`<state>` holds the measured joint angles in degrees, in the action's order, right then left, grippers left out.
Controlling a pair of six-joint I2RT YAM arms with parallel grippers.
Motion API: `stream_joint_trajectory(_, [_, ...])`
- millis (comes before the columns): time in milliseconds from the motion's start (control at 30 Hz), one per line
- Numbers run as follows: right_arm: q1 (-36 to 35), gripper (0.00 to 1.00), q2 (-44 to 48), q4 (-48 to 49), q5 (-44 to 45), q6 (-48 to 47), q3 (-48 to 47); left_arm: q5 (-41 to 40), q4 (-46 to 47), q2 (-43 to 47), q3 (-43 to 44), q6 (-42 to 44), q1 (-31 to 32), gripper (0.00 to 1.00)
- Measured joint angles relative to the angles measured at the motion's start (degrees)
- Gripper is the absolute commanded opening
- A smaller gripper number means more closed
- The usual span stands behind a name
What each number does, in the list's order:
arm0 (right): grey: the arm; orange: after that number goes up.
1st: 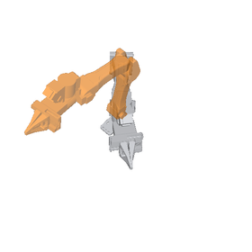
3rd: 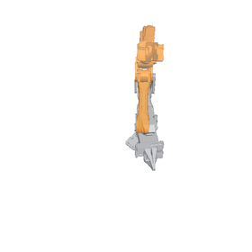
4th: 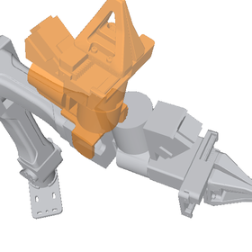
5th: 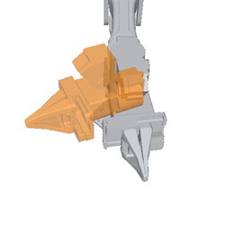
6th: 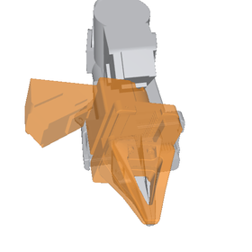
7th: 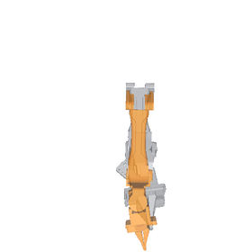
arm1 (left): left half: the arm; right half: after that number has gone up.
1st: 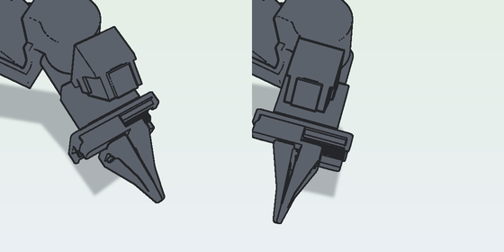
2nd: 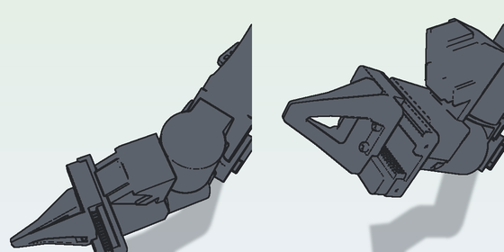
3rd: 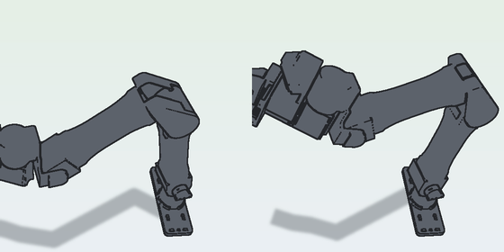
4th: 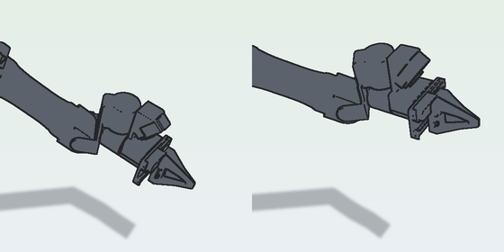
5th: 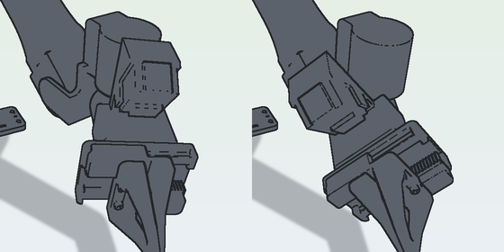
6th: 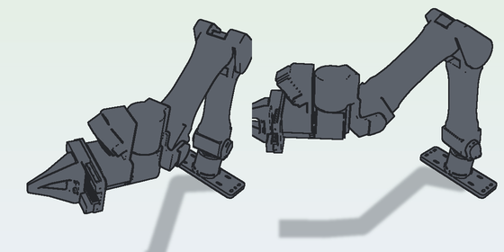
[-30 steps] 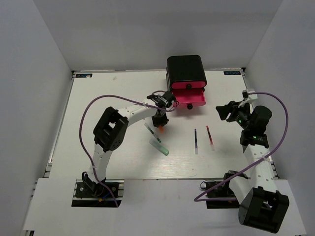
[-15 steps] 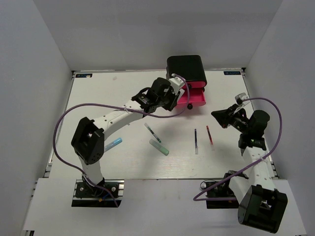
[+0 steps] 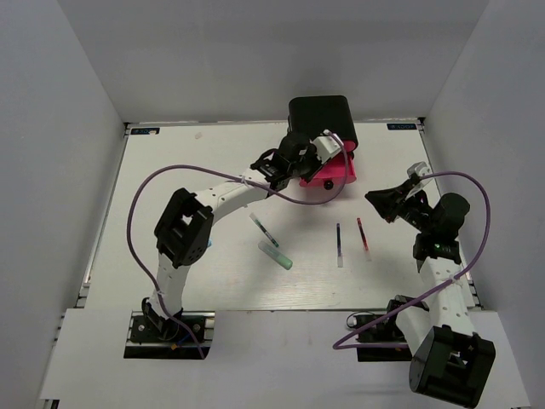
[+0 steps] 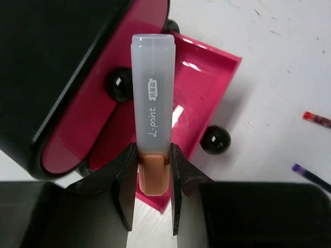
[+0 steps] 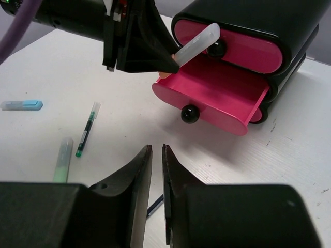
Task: Sort the stationery into containers
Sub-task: Place the stationery into the container
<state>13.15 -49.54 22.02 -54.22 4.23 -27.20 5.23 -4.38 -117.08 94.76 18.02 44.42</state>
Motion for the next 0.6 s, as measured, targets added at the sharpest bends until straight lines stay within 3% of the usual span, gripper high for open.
stream_joint_trajectory(133, [0.26,0.31,0.02,0.48,-0.09,-0.09,0.02,-1.46,1.90,-2.23,2.45,1.46,0.02,0.16])
stream_joint_trajectory(167, [0.37,0.32,0.02,0.57,-0.13,-0.07,0.02,-1.75,2.23,-2.60,2.69,1.77,0.02,0.26])
stream_joint_trajectory(267, [0.68,0.37,0.02,0.85,-0.28,-0.13,0.17,-2.56,2.67,-3.56,2.80,2.49,0.02,0.31])
stream_joint_trajectory(433, [0.90,0.38,0.00,1.07,-0.81,-0.11,0.94,-3.08,2.75,-3.91,2.80,2.95,0.02,0.47])
stream_joint_trajectory(600, [1.05,0.41,-0.09,1.66,-1.81,-0.13,1.16,-3.13,3.23,-3.78,2.80,3.21,0.24,0.55])
